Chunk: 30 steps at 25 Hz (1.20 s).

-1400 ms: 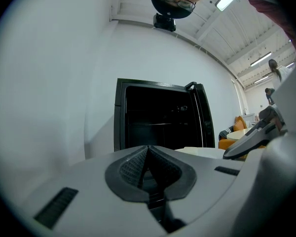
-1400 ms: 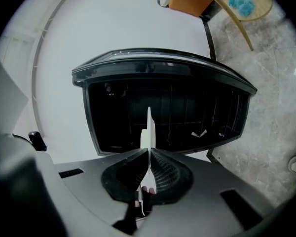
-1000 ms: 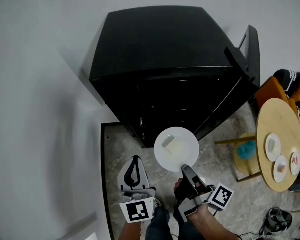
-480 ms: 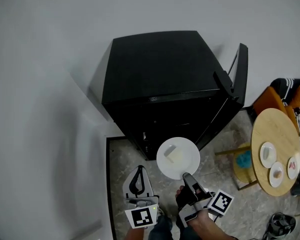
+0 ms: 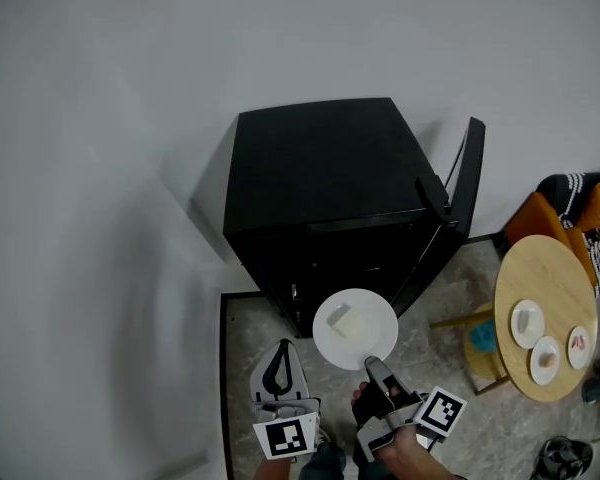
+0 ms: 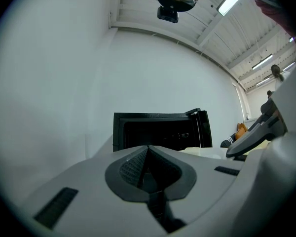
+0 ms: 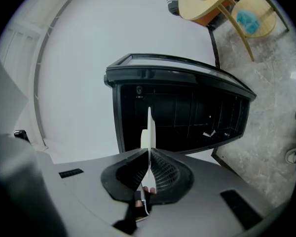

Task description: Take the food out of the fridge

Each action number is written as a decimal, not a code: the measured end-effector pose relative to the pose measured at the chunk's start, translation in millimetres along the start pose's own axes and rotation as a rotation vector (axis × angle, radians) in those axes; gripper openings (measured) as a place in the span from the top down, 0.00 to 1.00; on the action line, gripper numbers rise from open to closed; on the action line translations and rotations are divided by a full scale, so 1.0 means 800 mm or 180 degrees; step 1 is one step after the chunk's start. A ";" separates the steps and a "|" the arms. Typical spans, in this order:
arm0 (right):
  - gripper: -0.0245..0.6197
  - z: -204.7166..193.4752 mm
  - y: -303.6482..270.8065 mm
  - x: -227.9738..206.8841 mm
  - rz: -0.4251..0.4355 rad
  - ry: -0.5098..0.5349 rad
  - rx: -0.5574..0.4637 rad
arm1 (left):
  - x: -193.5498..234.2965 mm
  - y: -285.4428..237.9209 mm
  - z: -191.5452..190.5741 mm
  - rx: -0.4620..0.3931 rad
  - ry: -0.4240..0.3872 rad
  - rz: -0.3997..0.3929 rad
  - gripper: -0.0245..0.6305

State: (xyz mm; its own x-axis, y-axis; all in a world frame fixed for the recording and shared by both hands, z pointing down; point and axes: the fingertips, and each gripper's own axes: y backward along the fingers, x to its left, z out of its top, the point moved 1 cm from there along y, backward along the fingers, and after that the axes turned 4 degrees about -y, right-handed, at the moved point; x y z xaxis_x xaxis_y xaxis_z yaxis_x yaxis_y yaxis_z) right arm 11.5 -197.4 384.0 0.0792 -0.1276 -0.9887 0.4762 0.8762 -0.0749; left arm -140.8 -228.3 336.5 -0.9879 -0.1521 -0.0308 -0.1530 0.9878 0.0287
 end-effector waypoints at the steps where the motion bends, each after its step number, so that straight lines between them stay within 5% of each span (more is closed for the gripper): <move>1: 0.91 -0.001 0.001 0.005 -0.0003 0.0005 0.0012 | 0.000 0.000 0.004 -0.0003 0.0001 0.0005 0.94; 30: 0.91 -0.019 0.044 0.132 0.0150 0.0203 0.0173 | 0.006 0.040 0.130 -0.0331 -0.0128 0.0072 0.94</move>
State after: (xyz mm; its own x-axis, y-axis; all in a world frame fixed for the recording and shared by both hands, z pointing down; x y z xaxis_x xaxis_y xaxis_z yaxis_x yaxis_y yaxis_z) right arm 22.9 -173.3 274.6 0.0475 -0.0555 -0.9973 0.5203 0.8537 -0.0228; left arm -147.6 -194.0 233.3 -0.9896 -0.1263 -0.0691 -0.1347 0.9819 0.1333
